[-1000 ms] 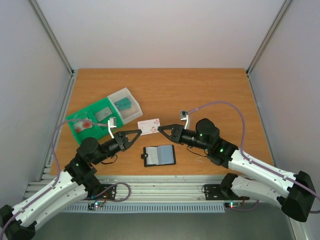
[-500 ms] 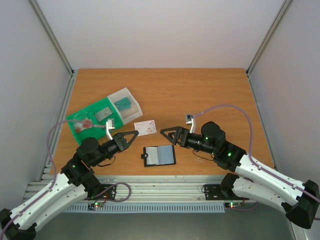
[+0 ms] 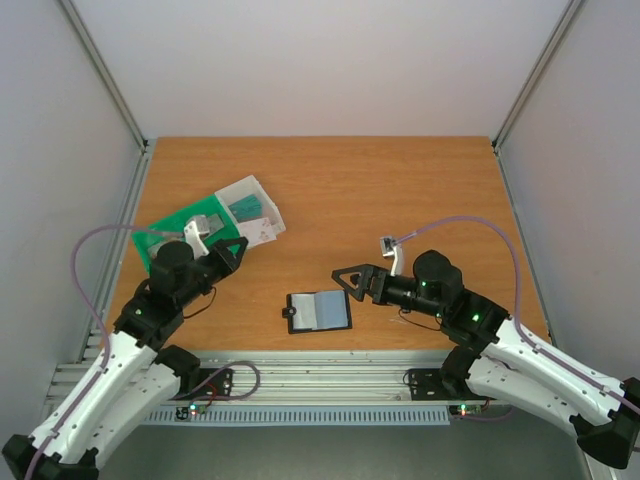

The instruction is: Take the credit cards out of the card holder

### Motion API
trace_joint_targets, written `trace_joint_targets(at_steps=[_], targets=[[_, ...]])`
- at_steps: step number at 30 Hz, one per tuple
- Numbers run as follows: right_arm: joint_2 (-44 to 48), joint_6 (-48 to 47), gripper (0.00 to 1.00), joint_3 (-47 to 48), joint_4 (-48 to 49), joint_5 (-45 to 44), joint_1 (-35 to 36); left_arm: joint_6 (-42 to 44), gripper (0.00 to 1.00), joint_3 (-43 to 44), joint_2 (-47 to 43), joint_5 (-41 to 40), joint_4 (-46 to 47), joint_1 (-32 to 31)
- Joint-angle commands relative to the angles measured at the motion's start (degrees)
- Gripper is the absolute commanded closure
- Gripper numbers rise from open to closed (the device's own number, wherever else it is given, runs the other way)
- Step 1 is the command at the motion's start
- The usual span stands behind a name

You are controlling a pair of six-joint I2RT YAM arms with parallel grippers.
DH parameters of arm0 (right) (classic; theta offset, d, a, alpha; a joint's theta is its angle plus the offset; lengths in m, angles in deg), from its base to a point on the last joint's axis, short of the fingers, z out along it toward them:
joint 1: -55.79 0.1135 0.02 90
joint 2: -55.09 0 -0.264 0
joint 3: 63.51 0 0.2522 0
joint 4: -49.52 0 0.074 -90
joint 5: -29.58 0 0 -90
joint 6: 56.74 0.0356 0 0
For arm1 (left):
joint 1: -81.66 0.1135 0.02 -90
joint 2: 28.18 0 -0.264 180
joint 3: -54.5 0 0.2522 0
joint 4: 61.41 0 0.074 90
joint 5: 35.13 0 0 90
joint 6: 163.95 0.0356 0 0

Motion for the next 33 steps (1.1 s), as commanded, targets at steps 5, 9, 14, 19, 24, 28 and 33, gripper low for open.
trace_joint_targets(at_steps=[5,9,14,19,24,28,33], targets=[[2.7,-2.7,0.01,1.1,-4.7,-1.3,-0.1,8.2,1.0,6.5,6.4,-1.6,-7.7,12.2],[3.2,-3.3,0.02,1.0,-6.0,-1.6,-0.1,9.7,1.0,8.3,10.1,-0.9,-7.9,16.8],[3.3,-3.7,0.02,1.0,-7.2,-1.8,-0.1,11.6,0.99,11.0,15.6,-3.0,-8.5,20.3],[3.1,-3.7,0.02,0.7,-7.4,-1.4,-0.1,13.5,1.0,13.0,19.9,-6.6,-8.3,22.4],[3.0,-3.7,0.02,0.5,-7.6,-1.6,-0.1,14.0,1.0,13.0,24.1,-3.6,-6.0,26.9],[2.5,-4.0,0.01,0.7,-7.5,-1.2,-0.1,14.7,1.0,13.2,28.9,-2.3,-4.3,30.4],[1.6,-3.9,0.01,0.8,-7.5,-1.3,-0.1,16.5,1.0,12.9,33.6,-2.2,-0.3,32.4]])
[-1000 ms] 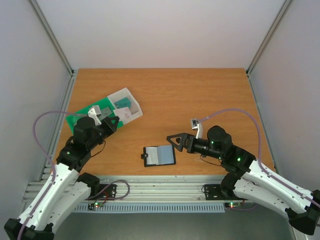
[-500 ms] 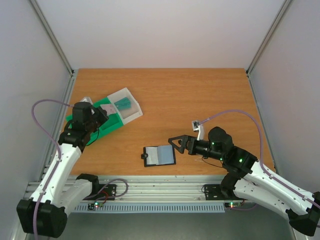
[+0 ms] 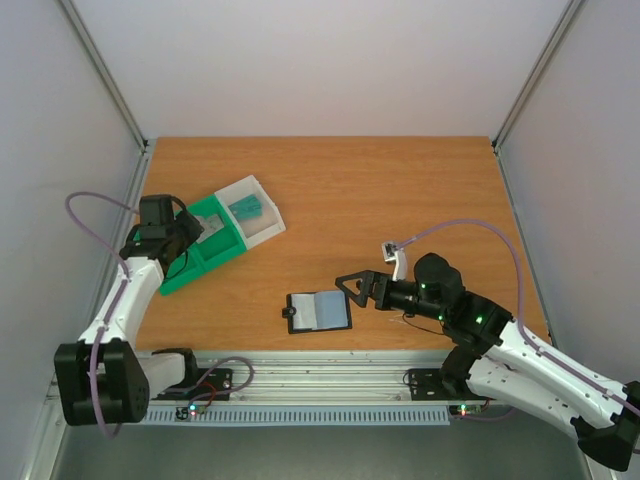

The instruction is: Take the credit cards out of the card holder

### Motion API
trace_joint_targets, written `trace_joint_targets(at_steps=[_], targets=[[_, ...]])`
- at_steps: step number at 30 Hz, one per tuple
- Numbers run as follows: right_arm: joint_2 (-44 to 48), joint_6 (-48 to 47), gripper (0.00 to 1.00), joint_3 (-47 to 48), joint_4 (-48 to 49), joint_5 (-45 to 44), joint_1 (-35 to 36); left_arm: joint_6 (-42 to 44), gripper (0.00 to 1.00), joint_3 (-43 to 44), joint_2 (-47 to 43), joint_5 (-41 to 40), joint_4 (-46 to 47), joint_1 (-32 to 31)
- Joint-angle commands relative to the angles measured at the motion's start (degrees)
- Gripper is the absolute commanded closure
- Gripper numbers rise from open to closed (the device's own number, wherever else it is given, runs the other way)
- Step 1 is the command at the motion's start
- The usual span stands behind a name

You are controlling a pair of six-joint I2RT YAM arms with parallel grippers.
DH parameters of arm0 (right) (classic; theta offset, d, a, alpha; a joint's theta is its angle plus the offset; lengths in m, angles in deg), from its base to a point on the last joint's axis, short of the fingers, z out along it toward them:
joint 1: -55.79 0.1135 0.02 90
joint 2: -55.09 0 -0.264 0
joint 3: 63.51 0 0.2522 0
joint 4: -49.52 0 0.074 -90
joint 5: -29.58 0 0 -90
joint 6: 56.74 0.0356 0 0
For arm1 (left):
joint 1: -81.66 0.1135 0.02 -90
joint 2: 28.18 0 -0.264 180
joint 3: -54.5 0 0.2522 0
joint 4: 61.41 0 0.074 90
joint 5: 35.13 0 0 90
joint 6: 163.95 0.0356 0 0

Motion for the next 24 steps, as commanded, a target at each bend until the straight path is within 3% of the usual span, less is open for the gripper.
trace_joint_targets(at_steps=[1,9,24], targets=[[-0.7,-1.1,0.02,0.9,-0.6,-0.5,-0.1,2.9,1.0,1.4,3.4,0.7,7.5,1.2],[-2.1,-1.5,0.01,1.9,-0.7,-0.9,-0.1,1.1,1.0,3.5,13.5,5.3,12.9,1.4],[-2.6,-2.5,0.01,3.5,-2.8,-3.3,-0.1,2.2,1.0,6.8,19.8,2.3,15.1,1.4]])
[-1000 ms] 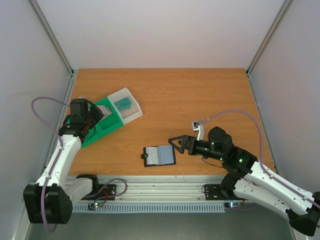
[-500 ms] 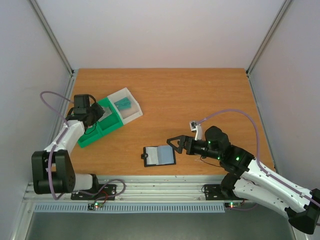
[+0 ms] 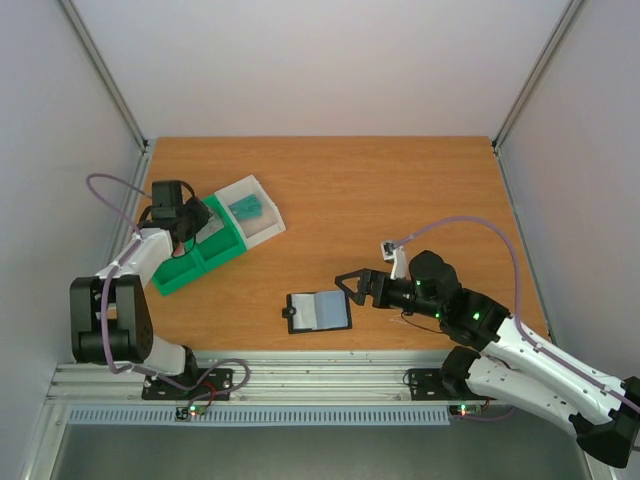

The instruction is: Take the credit cards out of the card holder

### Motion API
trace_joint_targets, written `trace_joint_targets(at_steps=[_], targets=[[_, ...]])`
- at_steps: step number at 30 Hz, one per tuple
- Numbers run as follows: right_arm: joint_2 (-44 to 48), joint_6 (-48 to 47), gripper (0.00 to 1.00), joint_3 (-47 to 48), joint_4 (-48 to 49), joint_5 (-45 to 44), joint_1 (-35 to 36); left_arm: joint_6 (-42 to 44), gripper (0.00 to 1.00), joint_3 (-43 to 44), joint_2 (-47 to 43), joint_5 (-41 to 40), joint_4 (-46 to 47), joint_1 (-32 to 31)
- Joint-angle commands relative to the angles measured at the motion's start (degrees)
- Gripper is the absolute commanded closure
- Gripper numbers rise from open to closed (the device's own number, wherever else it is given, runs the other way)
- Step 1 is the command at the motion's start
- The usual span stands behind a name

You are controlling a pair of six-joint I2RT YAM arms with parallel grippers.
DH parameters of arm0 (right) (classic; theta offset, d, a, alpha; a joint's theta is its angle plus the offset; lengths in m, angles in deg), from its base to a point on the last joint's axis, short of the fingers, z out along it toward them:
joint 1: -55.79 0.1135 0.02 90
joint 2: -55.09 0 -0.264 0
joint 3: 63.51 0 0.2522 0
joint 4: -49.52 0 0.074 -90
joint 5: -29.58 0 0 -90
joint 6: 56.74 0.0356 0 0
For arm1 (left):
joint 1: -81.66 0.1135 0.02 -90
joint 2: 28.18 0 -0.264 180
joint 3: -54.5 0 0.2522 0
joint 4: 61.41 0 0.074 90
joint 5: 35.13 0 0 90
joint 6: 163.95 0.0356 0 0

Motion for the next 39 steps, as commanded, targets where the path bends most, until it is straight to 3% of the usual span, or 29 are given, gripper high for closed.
trace_joint_targets(at_steps=[1,23,39], targets=[[-0.7,-1.5,0.02,2.3,-0.2,-0.8,-0.1,1.5,1.0,1.7,1.2,-1.7,3.3,0.3],[-1.8,-3.7,0.02,5.0,-3.0,-1.4,-0.1,3.7,1.0,3.0,7.0,-4.2,2.8,0.3],[-2.5,-3.8,0.01,5.4,-3.8,-1.0,-0.1,3.0,0.91,4.5,6.7,-4.4,-0.1,0.3]])
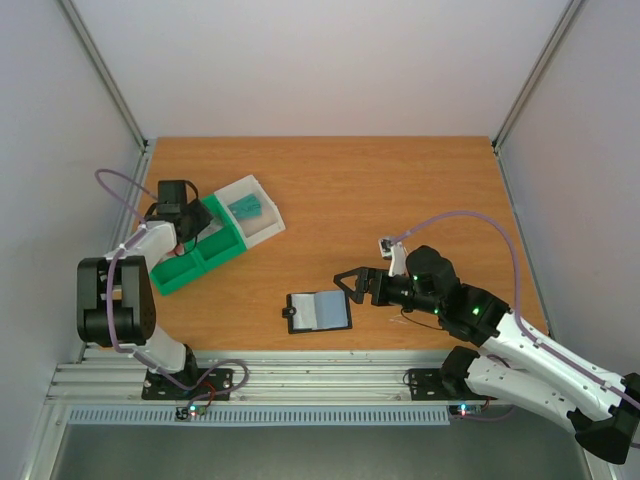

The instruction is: Take the credit cards out of the card holder

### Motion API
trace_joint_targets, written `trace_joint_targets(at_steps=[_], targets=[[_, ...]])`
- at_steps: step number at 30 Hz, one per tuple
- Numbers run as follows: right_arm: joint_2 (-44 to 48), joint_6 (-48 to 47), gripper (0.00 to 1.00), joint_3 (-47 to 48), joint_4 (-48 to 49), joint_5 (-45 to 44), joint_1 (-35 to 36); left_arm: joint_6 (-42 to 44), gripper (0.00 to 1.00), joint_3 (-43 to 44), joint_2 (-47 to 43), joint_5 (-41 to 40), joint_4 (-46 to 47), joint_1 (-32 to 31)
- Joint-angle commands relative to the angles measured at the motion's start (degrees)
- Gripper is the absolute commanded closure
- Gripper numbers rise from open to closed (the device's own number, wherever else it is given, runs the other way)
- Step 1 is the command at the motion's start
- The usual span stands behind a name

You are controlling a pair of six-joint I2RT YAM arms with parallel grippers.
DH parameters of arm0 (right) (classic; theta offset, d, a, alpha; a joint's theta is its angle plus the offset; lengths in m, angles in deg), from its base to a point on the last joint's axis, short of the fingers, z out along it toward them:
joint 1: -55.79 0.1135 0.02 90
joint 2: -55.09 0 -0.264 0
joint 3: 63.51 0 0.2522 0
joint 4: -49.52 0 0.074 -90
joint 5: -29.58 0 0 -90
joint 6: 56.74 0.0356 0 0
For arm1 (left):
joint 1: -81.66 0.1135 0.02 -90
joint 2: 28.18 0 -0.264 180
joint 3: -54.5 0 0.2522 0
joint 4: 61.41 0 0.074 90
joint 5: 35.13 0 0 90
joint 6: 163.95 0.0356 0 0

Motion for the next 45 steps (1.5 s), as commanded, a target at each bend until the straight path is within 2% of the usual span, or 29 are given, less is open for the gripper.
trace_joint_targets(at_steps=[1,7,12,17,22,24,25,27,34,39,45], targets=[[-0.2,-0.7,0.02,1.7,-0.6,-0.3,-0.1,0.4,0.9,2.7,-0.2,-1.6,-0.4,0.3],[-0.8,-0.2,0.01,1.7,-0.8,0.5,-0.1,0.5,0.87,3.8,-2.0,-2.6,-3.0,0.3],[-1.3,-0.6,0.01,2.0,-2.2,0.9,-0.1,0.5,0.76,5.4,-4.2,-2.5,-7.6,0.3],[-1.9,-1.2,0.02,3.2,-4.0,1.3,-0.1,0.4,0.54,6.2,-7.8,-1.9,-11.5,0.3],[-4.2,-4.1,0.02,6.6,-10.7,0.2,-0.1,2.3,0.36,8.6,-10.0,5.5,-18.0,0.2],[-4.1,-4.9,0.02,7.3,-13.0,-1.9,-0.1,3.3,0.22,8.7,-11.8,10.3,-19.4,0.1],[-3.9,-5.6,0.02,7.7,-13.9,-2.7,-0.1,4.1,0.11,8.8,-12.8,11.6,-20.1,-0.1],[-3.3,-6.5,0.02,8.5,-15.2,-4.3,-0.1,5.1,0.01,8.8,-15.5,13.1,-22.1,-0.8],[-2.1,-6.4,0.01,12.5,-20.6,-10.4,-0.1,10.5,0.01,6.0,-28.9,19.6,-25.8,-3.9],[-2.3,-4.6,0.01,14.7,-23.5,-14.6,-0.1,11.9,0.01,1.1,-40.9,24.2,-27.0,-8.9],[-1.2,-2.8,0.02,15.6,-25.6,-17.1,-0.1,11.2,0.01,-3.3,-48.2,25.0,-30.4,-16.2]])
